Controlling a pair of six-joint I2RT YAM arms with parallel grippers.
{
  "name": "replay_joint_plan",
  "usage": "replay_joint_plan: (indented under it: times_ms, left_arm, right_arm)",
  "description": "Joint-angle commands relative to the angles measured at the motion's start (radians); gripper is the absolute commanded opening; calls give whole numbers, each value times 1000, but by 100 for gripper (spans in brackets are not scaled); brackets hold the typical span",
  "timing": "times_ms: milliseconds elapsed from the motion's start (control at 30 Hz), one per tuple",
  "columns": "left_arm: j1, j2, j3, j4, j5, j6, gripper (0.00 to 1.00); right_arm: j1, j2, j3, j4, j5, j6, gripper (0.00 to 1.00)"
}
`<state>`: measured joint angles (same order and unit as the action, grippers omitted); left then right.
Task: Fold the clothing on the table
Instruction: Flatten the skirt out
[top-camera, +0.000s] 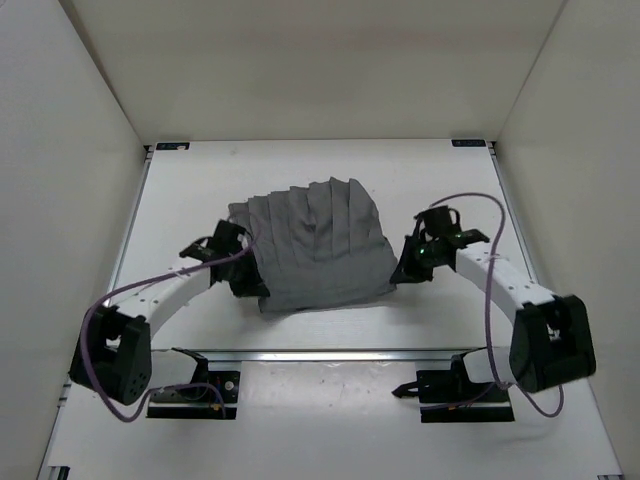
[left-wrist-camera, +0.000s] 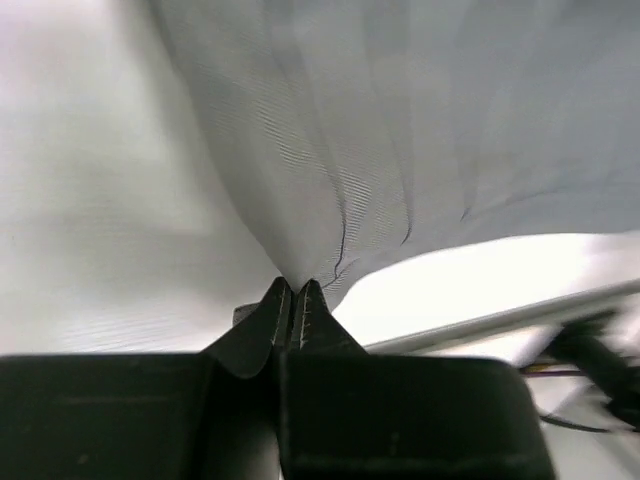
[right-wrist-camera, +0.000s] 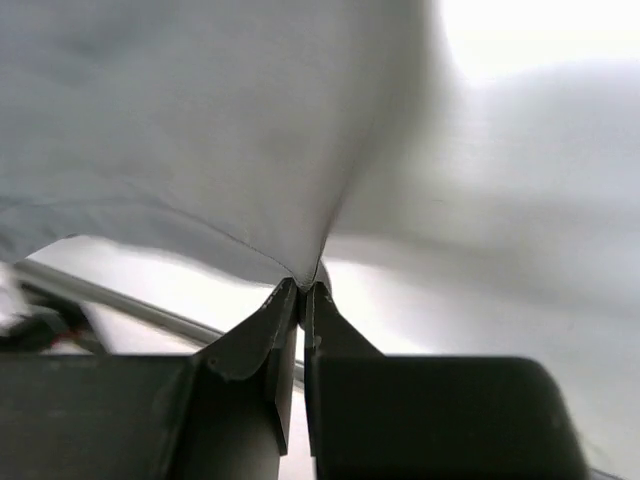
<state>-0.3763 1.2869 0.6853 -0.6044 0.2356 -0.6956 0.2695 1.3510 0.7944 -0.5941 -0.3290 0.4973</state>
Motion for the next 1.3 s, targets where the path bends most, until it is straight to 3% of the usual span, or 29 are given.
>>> replay_joint_plan:
  times_ms: [0,133,300,433,567,700,800,867,967,1067,1267]
  left_arm:
    - [68,-142,296,-70,8,4,0]
    - [86,-199,518,-118,-22,-44,0]
    - [85,-371,536,-116,-87,-128,0]
    - [73,-365,649,-164,-114,-119,0]
    - [89,-258,671,-132,-67,-96,0]
    - [132,-143,655,-43,27,-102,0]
    - [166,-23,747,-8,66,-110,0]
    - [180,73,849,-20,99,-117,0]
    - [188,123,987,-43,96,-133,0]
    - [195,111,968,-11,122,-153,0]
    - [174,38,584,112,128,-131,0]
  right_arm:
    - [-55,-186,256,-78,-30,-28,0]
    - [-79,-285,422,-142,-30,-34,0]
    - [-85,-446,462,-180,-56,-31,0]
    - [-111,-437,604,-251,-83,-52,1]
    - [-148,-314,631,-243,-189,-100,0]
    - [-145,-121,689,-219,-170,-157,0]
    - [-180,17,842,-237,-165,-177,0]
    - [-170,112,1038,-283,-156,-181,0]
    - [-179,139,1193,-306,-133,-126,0]
    - [-210,120,1091,-247,-206,-103,0]
    - [-227,89,711,-168,-245,-135,0]
